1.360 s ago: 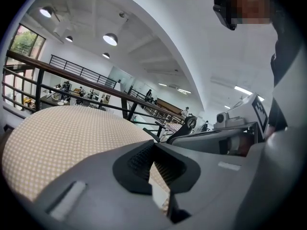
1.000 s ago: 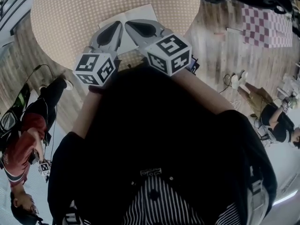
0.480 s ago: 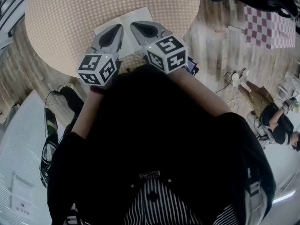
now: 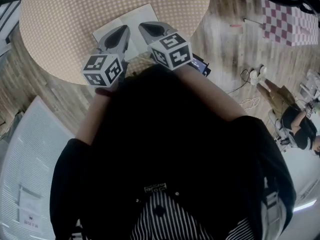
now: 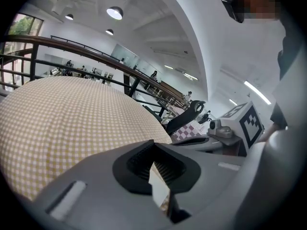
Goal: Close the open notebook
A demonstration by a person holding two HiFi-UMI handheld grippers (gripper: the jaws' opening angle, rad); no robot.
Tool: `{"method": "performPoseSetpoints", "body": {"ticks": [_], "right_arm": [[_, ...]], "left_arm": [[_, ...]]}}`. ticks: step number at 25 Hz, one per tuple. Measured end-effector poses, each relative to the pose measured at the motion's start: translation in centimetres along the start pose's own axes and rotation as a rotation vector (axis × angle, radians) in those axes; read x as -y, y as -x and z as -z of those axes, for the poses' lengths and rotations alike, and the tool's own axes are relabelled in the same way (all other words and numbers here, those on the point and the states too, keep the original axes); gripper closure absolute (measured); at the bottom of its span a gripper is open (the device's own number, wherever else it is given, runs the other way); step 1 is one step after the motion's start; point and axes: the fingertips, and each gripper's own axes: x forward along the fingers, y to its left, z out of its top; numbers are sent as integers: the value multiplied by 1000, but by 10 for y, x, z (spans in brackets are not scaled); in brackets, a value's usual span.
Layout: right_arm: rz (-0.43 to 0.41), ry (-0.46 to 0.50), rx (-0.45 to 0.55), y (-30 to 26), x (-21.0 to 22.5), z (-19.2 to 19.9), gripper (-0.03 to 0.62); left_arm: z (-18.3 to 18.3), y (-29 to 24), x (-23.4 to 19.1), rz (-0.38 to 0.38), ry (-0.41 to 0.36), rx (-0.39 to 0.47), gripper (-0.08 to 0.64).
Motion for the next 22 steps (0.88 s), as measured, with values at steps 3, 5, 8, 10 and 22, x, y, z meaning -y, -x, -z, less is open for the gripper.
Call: {"method": "performPoseSetpoints", "body": {"ticks": [3,5,8,10,22], "right_arm": [[3,-12,-26,-4,9,11,591],[9,-17,-38,-8,14,17,591],[13,-22,-53,-13,22,24,591],[15,-27,-62,-15,26,30,591],[83,-47,-156,-33,62,72,589]], "left_arm": [[9,-8,0,5,16,-25,558],[15,-13,-1,5,16,-42,558],[23,-19,-4,1,24,-61,558],[28,-23,-6,-4,39,-73,558],[64,-48,-22,-26,40,-178,558]]}}
